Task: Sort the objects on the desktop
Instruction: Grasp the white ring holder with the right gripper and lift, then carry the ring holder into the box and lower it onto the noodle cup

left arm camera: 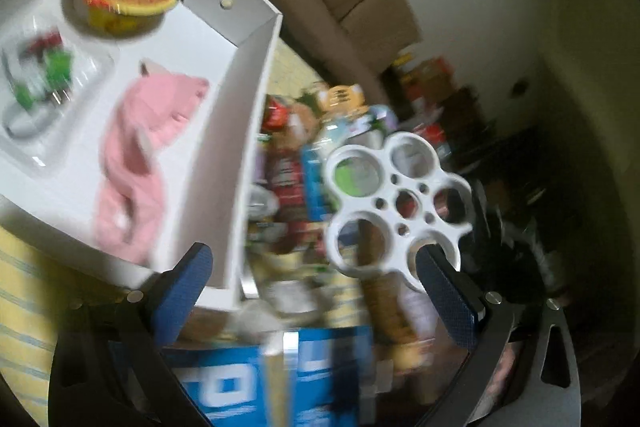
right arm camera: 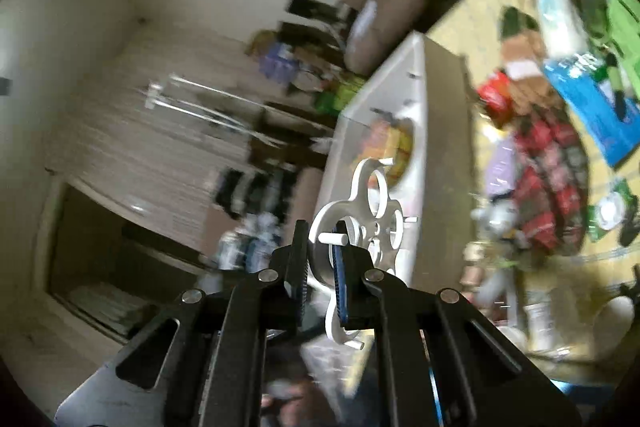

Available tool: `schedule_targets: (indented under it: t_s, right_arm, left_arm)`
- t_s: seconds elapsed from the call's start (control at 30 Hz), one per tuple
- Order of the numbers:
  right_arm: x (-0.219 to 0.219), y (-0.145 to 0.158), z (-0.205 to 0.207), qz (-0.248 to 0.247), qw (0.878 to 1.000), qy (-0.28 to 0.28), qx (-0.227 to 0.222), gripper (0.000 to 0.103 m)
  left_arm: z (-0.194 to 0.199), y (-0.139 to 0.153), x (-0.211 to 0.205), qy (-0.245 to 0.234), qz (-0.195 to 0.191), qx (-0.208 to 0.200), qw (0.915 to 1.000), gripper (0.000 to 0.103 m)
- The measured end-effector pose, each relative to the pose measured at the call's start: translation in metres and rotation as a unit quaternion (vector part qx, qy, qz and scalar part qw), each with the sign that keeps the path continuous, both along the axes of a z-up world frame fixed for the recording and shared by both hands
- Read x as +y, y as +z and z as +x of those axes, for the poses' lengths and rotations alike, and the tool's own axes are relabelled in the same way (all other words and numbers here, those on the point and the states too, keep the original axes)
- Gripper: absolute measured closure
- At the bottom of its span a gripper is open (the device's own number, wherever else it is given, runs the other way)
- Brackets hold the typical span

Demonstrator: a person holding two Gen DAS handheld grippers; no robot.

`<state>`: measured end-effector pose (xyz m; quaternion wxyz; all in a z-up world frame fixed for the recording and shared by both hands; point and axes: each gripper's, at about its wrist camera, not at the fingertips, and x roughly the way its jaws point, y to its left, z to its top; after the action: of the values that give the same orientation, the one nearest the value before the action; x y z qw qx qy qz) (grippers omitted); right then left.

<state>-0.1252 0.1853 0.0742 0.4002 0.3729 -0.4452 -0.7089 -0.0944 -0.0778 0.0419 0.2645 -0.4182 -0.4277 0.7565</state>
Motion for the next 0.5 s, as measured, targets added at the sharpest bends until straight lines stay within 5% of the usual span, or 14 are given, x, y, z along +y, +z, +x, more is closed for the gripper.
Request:
schedule_targets:
  t_s: [0.17, 0.33, 0.5]
  right_arm:
    - [-0.014, 0.025, 0.01, -0.037, 0.999, 0.019, 0.017, 0.092]
    - [-0.049, 0.031, 0.006, -0.03, 0.998, 0.052, 0.007, 0.092]
    - [-0.078, 0.05, -0.018, 0.049, 0.997, 0.063, 0.022, 0.092]
  left_arm:
    - [-0.002, 0.009, -0.002, -0.029, 0.123, 0.033, 0.9914, 0.006]
    - [-0.007, 0.016, -0.009, -0.035, 0.152, 0.029, 0.9873, 0.028]
    - [-0.038, 0.03, -0.031, -0.037, 0.13, 0.025, 0.9905, 0.028]
